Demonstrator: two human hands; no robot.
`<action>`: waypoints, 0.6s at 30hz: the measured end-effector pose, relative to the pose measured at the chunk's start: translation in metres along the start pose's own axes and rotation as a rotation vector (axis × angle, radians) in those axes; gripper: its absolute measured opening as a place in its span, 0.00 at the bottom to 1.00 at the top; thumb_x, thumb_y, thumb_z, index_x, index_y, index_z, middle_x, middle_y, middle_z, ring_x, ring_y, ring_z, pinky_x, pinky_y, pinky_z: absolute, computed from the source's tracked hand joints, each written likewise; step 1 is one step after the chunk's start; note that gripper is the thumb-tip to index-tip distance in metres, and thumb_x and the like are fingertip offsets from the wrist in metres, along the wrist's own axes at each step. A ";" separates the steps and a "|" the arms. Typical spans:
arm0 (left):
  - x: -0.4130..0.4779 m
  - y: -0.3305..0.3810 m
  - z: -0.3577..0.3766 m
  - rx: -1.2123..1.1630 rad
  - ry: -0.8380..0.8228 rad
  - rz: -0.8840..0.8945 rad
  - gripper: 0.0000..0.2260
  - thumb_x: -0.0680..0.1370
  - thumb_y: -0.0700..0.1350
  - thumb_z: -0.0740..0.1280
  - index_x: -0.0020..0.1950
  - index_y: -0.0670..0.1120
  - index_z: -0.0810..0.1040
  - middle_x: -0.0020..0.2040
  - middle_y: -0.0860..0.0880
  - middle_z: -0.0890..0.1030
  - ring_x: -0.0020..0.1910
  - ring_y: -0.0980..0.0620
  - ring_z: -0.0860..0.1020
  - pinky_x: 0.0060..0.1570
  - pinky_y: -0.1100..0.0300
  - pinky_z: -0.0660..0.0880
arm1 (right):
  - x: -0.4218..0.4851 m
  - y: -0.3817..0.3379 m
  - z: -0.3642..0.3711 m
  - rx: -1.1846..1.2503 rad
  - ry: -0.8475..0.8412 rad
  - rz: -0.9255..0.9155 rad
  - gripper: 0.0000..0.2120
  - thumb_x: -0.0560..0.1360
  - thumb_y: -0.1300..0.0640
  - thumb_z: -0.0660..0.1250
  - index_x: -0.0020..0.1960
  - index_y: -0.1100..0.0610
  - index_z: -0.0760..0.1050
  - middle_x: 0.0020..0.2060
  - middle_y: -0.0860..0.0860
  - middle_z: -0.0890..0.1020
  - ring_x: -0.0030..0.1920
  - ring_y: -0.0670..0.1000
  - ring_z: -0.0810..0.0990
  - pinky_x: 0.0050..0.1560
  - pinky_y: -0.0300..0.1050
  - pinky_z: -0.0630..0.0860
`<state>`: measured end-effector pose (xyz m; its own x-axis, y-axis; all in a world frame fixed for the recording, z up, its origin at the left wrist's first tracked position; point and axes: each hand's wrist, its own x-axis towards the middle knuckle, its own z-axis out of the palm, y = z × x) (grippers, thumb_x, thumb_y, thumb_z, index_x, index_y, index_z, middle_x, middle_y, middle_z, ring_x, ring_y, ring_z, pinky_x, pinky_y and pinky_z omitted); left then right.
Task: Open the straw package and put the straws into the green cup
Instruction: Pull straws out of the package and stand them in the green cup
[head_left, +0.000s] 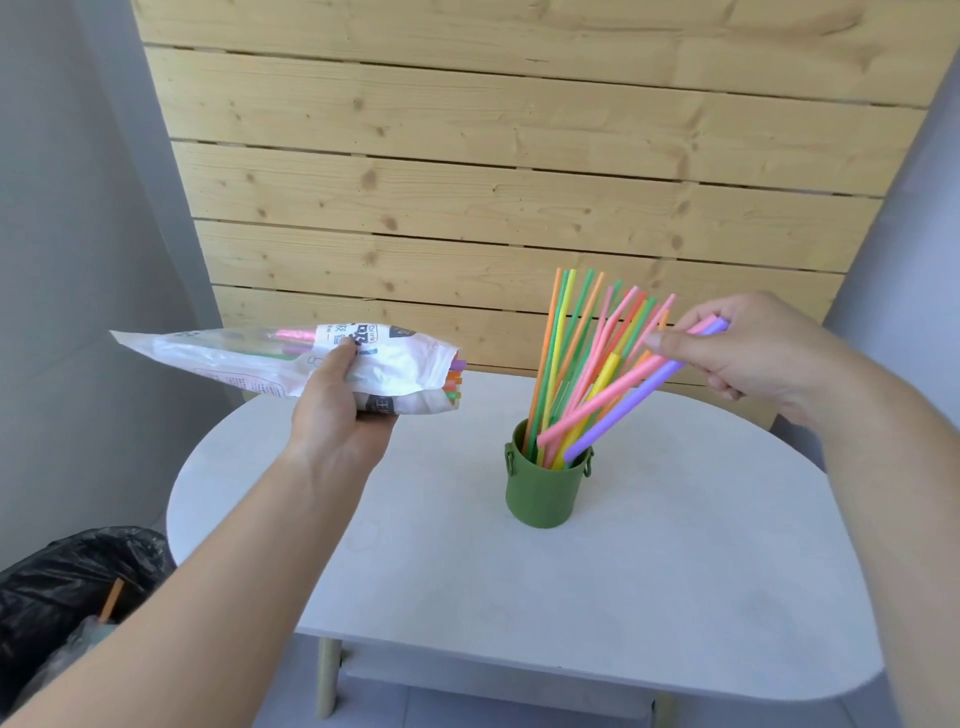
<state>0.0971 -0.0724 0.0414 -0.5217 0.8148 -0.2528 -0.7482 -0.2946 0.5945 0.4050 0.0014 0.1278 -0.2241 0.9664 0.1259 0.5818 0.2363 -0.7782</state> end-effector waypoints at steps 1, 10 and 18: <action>0.000 -0.001 0.000 0.009 -0.004 -0.001 0.08 0.83 0.43 0.68 0.61 0.42 0.79 0.55 0.45 0.87 0.52 0.48 0.87 0.53 0.47 0.84 | 0.001 0.000 0.003 -0.017 -0.018 0.014 0.13 0.72 0.50 0.77 0.43 0.61 0.82 0.25 0.52 0.68 0.27 0.53 0.64 0.27 0.41 0.64; -0.004 -0.007 0.001 0.034 -0.011 -0.020 0.08 0.82 0.42 0.69 0.60 0.42 0.79 0.52 0.46 0.88 0.52 0.47 0.88 0.57 0.45 0.83 | 0.011 0.003 0.053 -0.134 0.017 -0.073 0.17 0.71 0.47 0.77 0.47 0.60 0.78 0.29 0.52 0.75 0.28 0.53 0.72 0.31 0.45 0.71; -0.007 -0.008 0.002 0.036 -0.018 -0.018 0.07 0.83 0.42 0.68 0.60 0.43 0.80 0.60 0.44 0.86 0.58 0.46 0.86 0.62 0.43 0.80 | 0.010 -0.002 0.081 -0.213 0.108 -0.209 0.23 0.74 0.48 0.74 0.67 0.51 0.74 0.53 0.54 0.82 0.49 0.53 0.78 0.47 0.41 0.68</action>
<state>0.1073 -0.0743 0.0403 -0.5006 0.8289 -0.2496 -0.7419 -0.2622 0.6170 0.3387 0.0022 0.0806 -0.2782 0.8970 0.3434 0.6849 0.4360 -0.5838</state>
